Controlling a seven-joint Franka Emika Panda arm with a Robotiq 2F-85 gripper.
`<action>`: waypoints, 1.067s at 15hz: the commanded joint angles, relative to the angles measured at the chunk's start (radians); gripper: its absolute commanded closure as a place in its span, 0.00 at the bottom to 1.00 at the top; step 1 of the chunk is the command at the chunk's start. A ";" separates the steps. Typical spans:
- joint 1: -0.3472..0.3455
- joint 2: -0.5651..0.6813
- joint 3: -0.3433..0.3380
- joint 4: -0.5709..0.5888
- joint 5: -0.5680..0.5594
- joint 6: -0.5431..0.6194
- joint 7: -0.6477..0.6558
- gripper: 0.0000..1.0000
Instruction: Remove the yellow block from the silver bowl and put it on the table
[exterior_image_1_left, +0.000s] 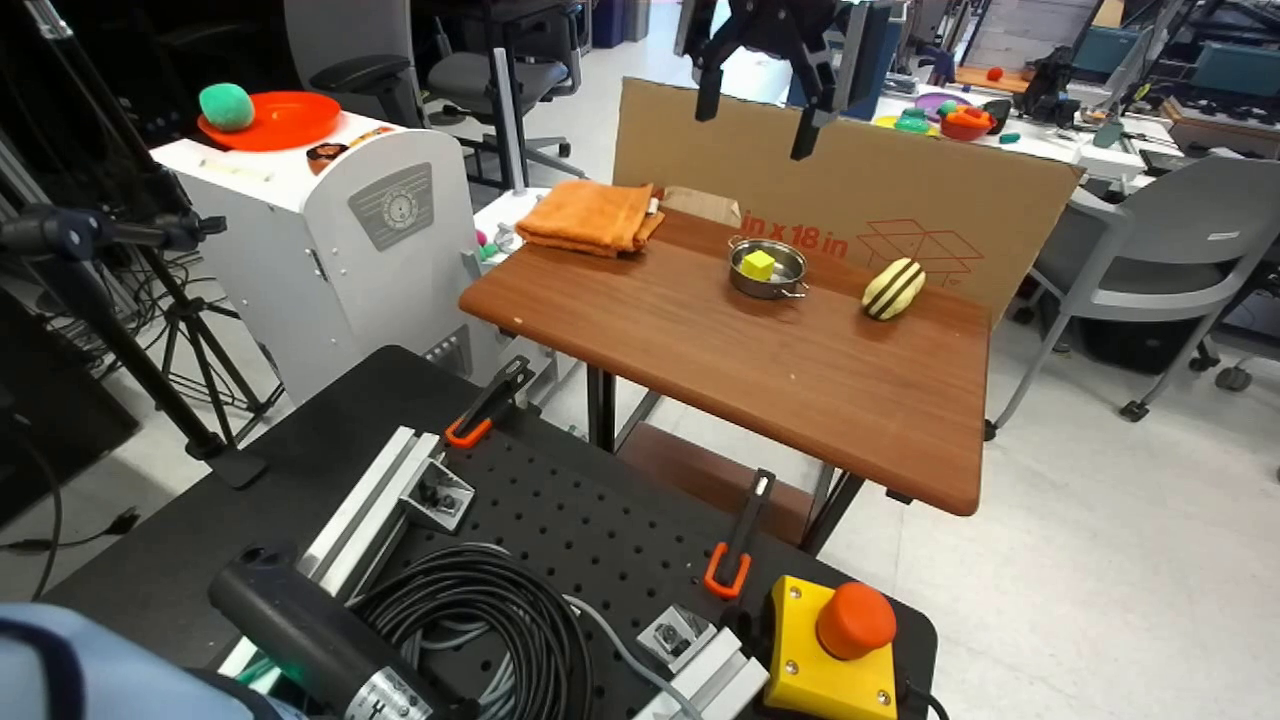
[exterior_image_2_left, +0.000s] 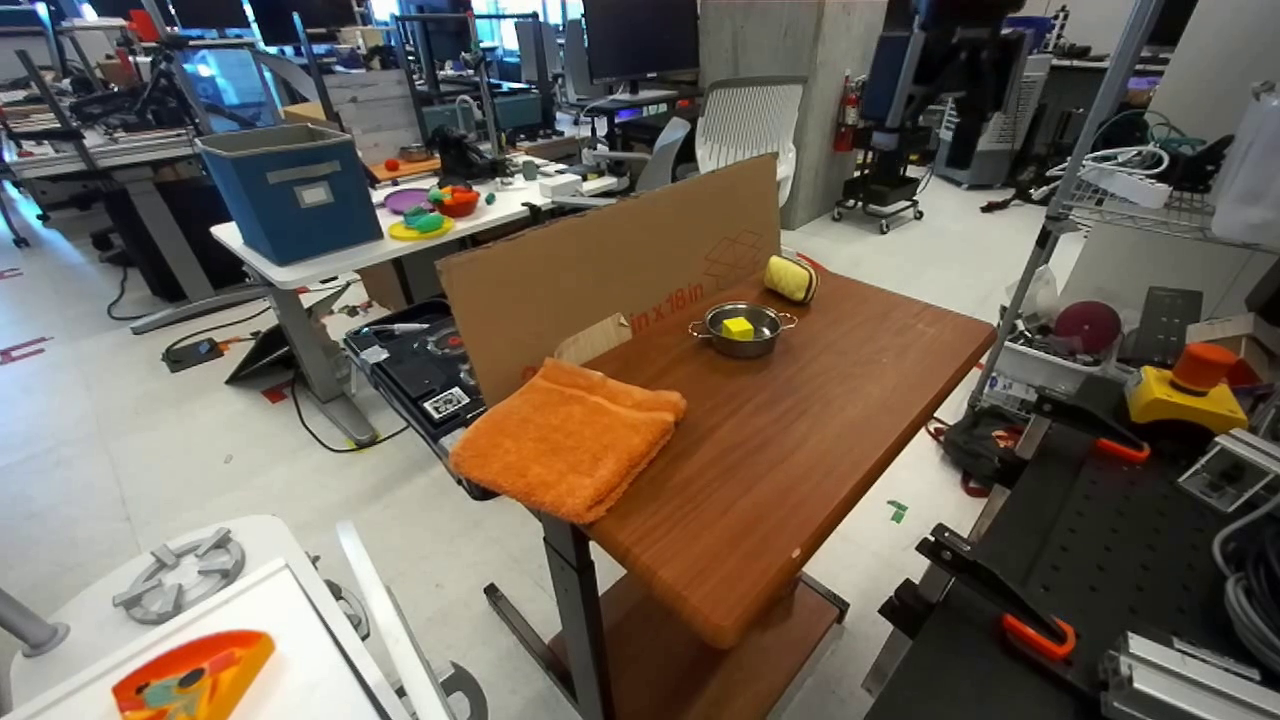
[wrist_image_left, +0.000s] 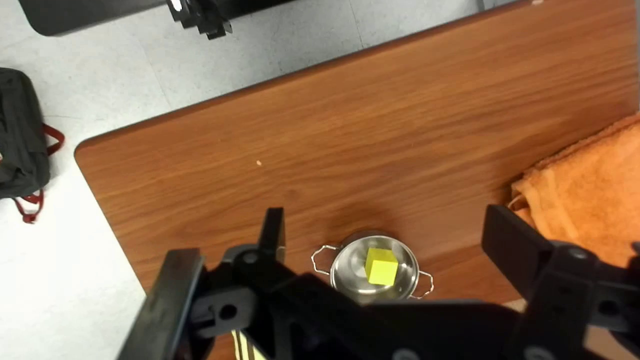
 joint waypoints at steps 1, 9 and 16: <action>-0.005 0.189 0.000 0.178 -0.026 0.022 0.055 0.00; 0.012 0.460 -0.036 0.434 -0.038 0.020 0.103 0.00; 0.029 0.623 -0.053 0.569 -0.036 0.017 0.119 0.00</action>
